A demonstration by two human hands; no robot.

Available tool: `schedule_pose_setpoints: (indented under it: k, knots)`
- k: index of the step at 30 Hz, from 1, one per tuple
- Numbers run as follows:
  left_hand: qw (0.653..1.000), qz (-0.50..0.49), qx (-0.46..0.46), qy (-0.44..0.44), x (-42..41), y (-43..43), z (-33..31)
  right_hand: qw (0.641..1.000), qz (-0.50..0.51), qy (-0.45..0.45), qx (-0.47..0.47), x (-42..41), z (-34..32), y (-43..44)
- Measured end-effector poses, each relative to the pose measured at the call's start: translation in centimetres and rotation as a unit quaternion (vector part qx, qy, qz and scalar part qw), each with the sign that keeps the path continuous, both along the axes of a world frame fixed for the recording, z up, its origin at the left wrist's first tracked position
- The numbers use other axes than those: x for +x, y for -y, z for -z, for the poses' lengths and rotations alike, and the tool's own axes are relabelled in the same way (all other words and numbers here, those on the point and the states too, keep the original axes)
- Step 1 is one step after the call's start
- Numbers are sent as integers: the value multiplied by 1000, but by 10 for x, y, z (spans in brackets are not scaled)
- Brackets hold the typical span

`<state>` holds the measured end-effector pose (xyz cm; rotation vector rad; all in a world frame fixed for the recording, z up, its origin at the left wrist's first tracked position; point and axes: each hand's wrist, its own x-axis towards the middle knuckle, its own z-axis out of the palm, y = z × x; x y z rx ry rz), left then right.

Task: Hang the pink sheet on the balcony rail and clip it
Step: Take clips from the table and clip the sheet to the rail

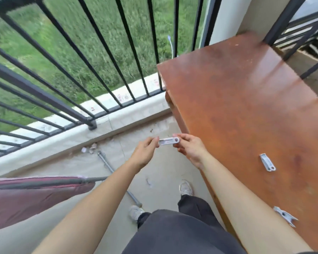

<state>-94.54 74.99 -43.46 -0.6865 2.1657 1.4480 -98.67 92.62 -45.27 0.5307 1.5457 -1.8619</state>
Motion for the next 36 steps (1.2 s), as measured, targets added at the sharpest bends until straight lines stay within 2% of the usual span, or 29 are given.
schedule_pose_setpoints:
  k: [3,8,11,14,17,18,19,20,21,22,23,25,27,29,30,32,34,36]
  knots:
    - [998,-59,14,-7,28,39,-16,997,-73,-8,-18,9,-15,48]
    - [982,-172,-44,-70,72,106,-48,983,-181,1,-35,27,-51,130]
    - [974,-192,-77,-87,98,143,-64,949,-310,-54,-21,38,-68,171]
    - [971,-186,-122,-85,125,177,-70,907,-410,-93,-10,48,-70,205]
    - [973,-150,-170,-49,146,208,-74,891,-448,-75,-12,58,-62,232]
    - [974,-120,-189,-23,152,219,-75,889,-453,-68,-12,62,-57,239]
    - [968,-49,-247,4,156,231,-74,889,-454,-67,-8,65,-52,245]
    - [931,58,-361,19,158,244,-75,890,-449,-74,3,69,-47,251]
    - [862,163,-480,26,160,258,-74,892,-443,-90,21,72,-42,257]
    - [788,249,-561,36,160,270,-73,893,-435,-106,39,74,-38,261]
    - [732,312,-603,50,157,281,-74,894,-430,-117,53,76,-34,266]
    - [669,376,-636,86,151,299,-74,895,-421,-127,72,80,-26,274]
    - [612,393,-665,169,141,311,-77,894,-419,-136,88,83,-19,281]
    - [587,374,-672,253,129,315,-87,886,-425,-151,104,85,-15,287]
    - [593,369,-655,289,125,316,-91,885,-425,-156,110,86,-13,289]
    - [644,360,-595,318,116,320,-92,884,-422,-162,114,86,-11,293]
    - [697,332,-556,309,111,321,-96,880,-424,-177,122,83,-10,297]
    - [725,298,-550,287,109,322,-100,870,-429,-196,141,80,-8,299]
